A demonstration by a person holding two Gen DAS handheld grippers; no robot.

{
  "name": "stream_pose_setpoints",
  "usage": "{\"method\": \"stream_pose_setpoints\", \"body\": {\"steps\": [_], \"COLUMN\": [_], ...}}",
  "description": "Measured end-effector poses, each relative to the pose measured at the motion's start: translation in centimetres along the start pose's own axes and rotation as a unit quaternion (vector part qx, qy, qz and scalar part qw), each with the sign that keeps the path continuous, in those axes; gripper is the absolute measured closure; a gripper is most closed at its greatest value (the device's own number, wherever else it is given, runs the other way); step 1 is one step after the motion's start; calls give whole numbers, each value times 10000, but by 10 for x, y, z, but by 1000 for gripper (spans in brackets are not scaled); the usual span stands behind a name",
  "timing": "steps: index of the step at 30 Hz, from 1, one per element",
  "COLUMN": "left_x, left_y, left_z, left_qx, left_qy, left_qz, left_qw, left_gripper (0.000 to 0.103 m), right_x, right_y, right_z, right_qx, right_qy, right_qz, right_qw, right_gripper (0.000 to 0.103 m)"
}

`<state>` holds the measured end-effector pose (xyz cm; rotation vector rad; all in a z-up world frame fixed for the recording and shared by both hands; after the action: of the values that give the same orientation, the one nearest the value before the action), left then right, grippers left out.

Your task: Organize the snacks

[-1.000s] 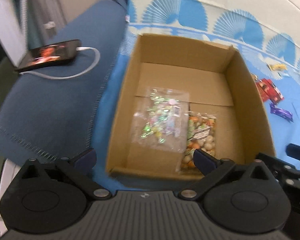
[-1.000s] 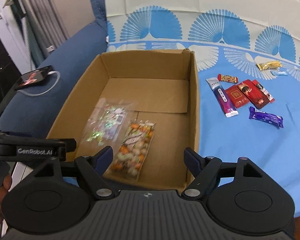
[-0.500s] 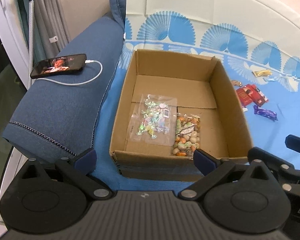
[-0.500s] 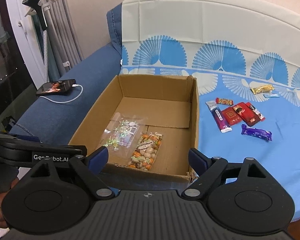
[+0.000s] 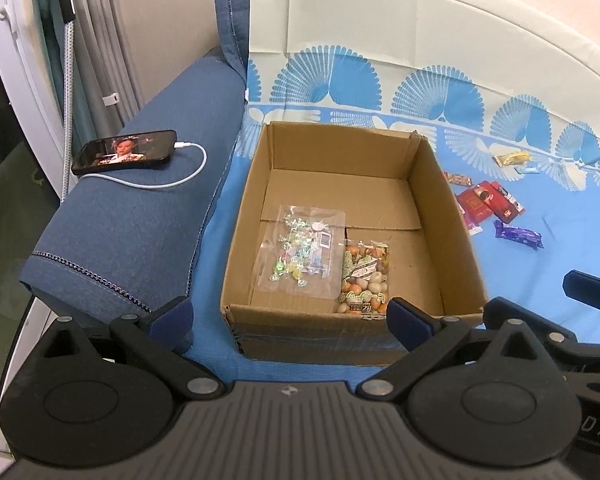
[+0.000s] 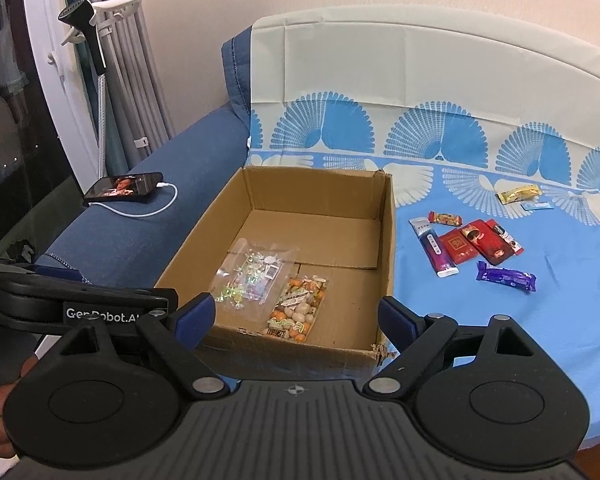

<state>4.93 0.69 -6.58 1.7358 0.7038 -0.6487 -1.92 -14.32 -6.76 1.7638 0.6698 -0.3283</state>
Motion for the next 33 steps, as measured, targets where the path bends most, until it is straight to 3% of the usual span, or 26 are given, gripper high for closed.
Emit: {"method": "stream_pose_setpoints", "body": {"steps": [33], "left_x": [-6], "left_y": [-1], "left_z": [-2], "left_qx": [-1], "left_qy": [23], "left_qz": [18], "left_qw": [10000], "left_gripper": [0], "right_x": [-8], "right_y": [-4], "right_z": [2], "right_qx": [117], "right_qy": [17], "right_qz": [118], "right_qw": [9999], "right_gripper": [12]}}
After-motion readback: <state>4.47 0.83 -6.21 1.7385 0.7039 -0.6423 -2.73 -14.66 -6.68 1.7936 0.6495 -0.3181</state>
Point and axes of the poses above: each gripper's, at about its wrist camera, not at the fingertips, and x roughly the way its jaws point, z to its right, y to its top, the point moved 9 cm from there along x, roughly the way its jaws point, and after that the axes turned 12 degrees about y, right-handed, at the moved point
